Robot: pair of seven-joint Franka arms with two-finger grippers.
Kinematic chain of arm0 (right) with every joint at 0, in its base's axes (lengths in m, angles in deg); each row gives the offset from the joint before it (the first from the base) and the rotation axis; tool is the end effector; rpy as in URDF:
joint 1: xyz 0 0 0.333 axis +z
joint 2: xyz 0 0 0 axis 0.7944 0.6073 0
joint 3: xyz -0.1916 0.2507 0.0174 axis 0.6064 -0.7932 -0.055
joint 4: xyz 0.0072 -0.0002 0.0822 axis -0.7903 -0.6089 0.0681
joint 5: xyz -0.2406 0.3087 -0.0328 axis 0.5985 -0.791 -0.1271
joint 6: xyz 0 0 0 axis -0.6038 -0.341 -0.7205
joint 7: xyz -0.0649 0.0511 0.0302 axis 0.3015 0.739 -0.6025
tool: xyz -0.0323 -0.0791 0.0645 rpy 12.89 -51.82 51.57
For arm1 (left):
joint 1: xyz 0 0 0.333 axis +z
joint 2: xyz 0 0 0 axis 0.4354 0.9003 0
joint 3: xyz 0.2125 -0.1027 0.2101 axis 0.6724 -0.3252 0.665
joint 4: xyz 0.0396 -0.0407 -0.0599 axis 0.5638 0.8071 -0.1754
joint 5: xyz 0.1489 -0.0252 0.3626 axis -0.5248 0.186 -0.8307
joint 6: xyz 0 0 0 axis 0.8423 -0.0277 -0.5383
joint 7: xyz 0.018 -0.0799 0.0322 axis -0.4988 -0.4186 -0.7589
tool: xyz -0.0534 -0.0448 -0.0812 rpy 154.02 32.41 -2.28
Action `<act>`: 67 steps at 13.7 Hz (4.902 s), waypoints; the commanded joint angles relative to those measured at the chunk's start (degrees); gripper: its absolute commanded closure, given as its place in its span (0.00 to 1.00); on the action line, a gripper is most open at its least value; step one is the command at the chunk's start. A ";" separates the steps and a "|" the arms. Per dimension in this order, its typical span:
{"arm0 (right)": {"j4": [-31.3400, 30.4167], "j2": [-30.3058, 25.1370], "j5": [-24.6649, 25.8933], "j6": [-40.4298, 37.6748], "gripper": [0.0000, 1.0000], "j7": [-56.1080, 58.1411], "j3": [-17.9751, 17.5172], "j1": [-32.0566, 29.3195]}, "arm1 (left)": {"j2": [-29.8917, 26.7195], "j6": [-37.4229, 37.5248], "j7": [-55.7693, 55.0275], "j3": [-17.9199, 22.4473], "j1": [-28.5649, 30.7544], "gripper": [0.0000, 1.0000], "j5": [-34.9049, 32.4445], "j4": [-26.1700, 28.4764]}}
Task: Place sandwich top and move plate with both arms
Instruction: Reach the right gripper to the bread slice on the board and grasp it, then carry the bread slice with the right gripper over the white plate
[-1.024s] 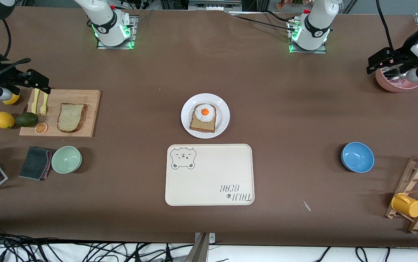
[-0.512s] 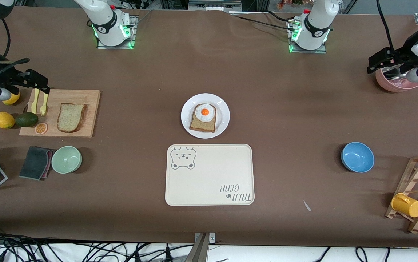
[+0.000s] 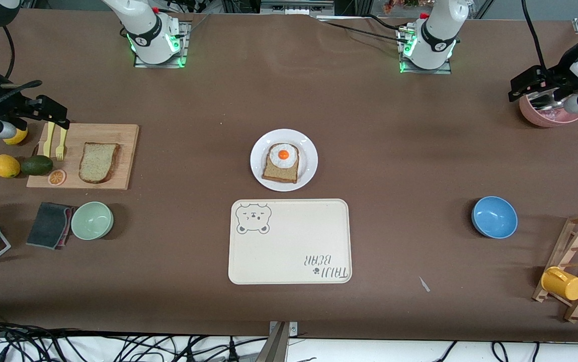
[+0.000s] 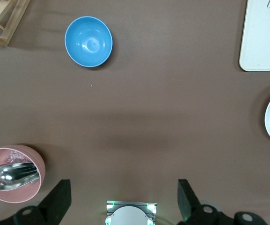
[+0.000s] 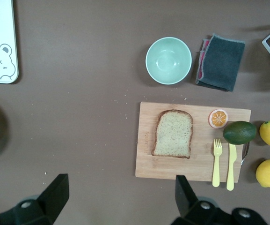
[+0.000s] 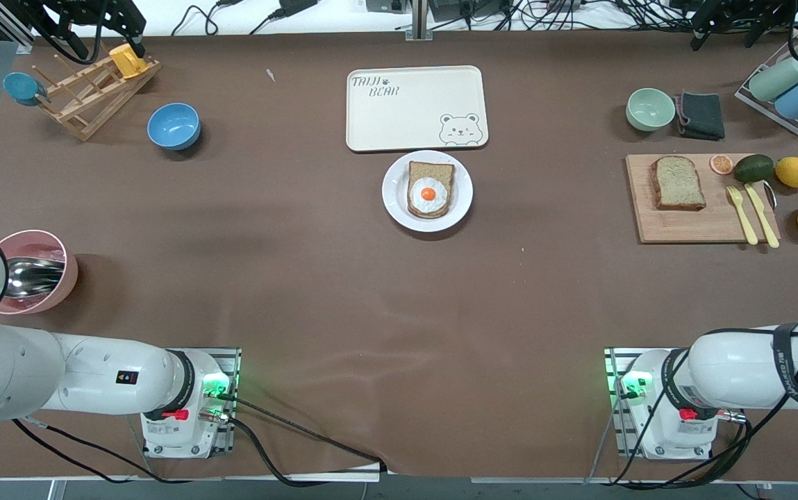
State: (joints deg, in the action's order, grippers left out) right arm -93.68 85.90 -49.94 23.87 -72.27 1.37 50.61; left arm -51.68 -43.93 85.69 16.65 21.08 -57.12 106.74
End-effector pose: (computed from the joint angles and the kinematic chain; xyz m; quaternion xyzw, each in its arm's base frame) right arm 0.5523 0.0045 0.5759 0.9995 0.0245 -0.0187 0.0052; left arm 0.5155 -0.0134 0.6275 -0.9968 -0.0199 0.0777 0.0047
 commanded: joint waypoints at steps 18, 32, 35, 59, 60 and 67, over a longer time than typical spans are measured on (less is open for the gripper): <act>-30.82 16.49 28.59 44.55 0.18 -19.24 2.28 0.86 | -0.42 1.10 1.03 -0.61 0.25 0.00 -1.22 -0.46; -30.48 21.69 30.18 44.03 1.00 -19.86 4.65 0.94 | -0.68 1.71 1.12 -0.61 0.60 0.00 -1.04 -0.55; -28.90 21.51 30.00 43.85 1.00 -19.16 4.57 1.03 | -0.69 1.71 1.12 -0.52 0.69 0.00 -1.04 -0.46; 24.28 44.62 -9.64 16.06 1.00 -71.62 -0.44 40.05 | -0.51 1.62 1.12 -0.52 0.51 0.00 -0.95 -0.20; 24.28 45.41 -9.64 17.21 1.00 -71.89 -0.44 40.32 | -0.51 1.62 1.03 -0.52 0.51 0.00 -0.95 -0.19; 24.11 47.35 -9.64 20.82 0.68 -71.37 -0.44 42.34 | -0.42 1.45 0.33 -0.52 0.51 0.00 -1.04 -0.19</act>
State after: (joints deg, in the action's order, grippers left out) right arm -71.55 132.65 -58.64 45.04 -143.69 0.46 92.41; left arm -51.76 -43.01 85.66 16.42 21.27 -57.12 106.68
